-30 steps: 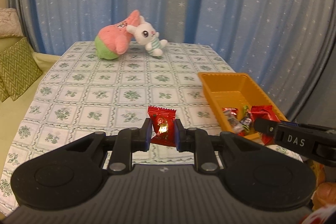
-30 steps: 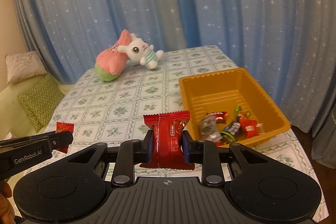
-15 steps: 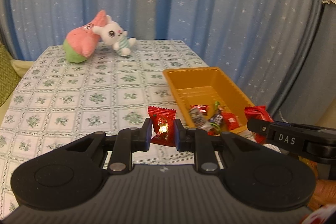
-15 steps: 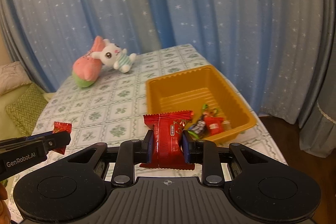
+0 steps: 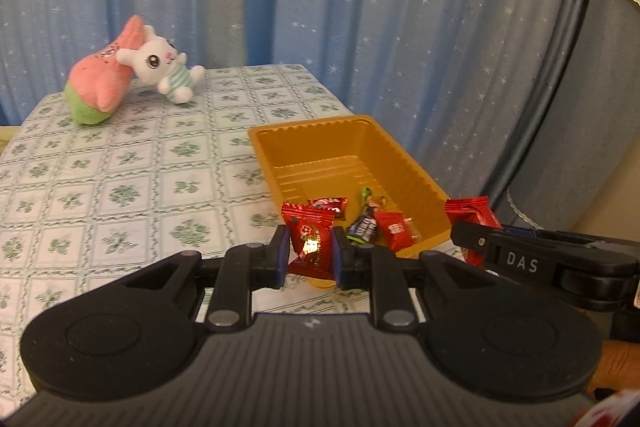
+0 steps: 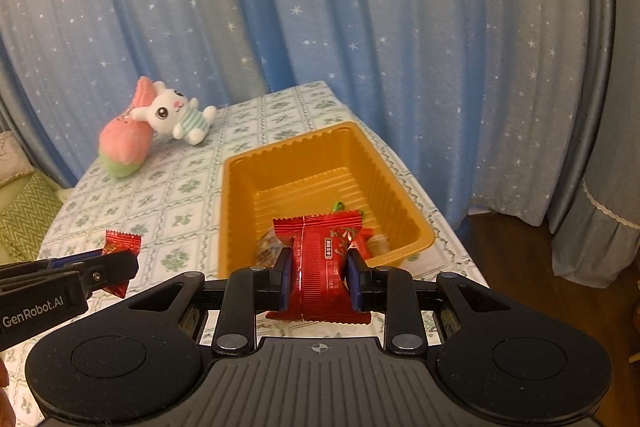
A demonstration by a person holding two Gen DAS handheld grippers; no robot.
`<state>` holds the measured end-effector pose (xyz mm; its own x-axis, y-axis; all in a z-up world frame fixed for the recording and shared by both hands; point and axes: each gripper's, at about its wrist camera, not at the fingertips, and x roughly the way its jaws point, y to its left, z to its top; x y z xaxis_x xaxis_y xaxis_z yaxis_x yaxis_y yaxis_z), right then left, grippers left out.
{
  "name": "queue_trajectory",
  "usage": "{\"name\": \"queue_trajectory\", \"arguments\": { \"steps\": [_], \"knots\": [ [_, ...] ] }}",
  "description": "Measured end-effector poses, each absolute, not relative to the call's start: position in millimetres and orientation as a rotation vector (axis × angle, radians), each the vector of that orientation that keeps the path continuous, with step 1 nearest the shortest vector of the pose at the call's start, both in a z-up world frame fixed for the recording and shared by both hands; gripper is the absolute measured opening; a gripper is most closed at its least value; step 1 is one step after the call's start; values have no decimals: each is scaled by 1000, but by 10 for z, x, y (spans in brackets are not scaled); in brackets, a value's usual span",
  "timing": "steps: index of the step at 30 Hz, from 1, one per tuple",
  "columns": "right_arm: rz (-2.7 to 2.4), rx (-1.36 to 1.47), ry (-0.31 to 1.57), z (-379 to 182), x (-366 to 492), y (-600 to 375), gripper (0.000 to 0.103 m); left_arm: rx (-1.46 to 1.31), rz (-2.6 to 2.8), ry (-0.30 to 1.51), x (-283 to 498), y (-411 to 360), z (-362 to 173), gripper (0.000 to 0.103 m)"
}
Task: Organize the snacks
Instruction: 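Carry both red candies over the orange tray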
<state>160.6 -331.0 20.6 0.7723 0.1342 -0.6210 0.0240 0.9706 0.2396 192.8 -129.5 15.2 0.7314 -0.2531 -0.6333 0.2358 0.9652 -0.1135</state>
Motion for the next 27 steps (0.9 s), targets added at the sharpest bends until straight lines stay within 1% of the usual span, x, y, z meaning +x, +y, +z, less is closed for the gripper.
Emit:
{"name": "queue_trajectory", "arguments": {
  "steps": [14,27],
  "knots": [
    [54,240,717,22,2034,-3542,28,-12,-315,746,2434,-1545,-90,19],
    [83,196,753,-184,2519,-3539,28,0,-348,776,2887,-1668,-318,19]
  ]
}}
